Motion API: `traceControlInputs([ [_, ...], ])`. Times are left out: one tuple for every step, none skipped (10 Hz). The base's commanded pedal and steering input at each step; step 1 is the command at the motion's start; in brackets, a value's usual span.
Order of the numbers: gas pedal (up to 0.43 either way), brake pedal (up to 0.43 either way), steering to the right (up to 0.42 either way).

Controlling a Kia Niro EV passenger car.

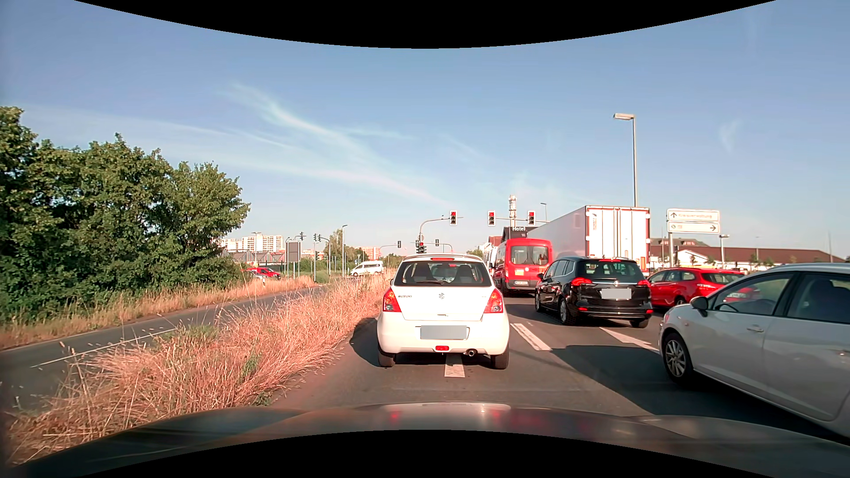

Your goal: Follow the waypoints while adhering to traffic rules and regulations

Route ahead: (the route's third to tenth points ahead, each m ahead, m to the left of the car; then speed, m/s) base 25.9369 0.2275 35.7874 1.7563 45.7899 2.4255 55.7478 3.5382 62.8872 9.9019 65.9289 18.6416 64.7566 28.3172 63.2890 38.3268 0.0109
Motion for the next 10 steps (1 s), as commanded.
traceControlInputs([
  [0.000,0.250,-0.005],
  [0.000,0.250,-0.005],
  [0.000,0.250,-0.005],
  [0.000,0.250,-0.005],
  [0.000,0.250,-0.005],
  [0.000,0.244,-0.004],
  [0.000,0.250,-0.005],
  [0.000,0.250,-0.005],
  [0.000,0.250,-0.005],
  [0.000,0.250,-0.005],
])
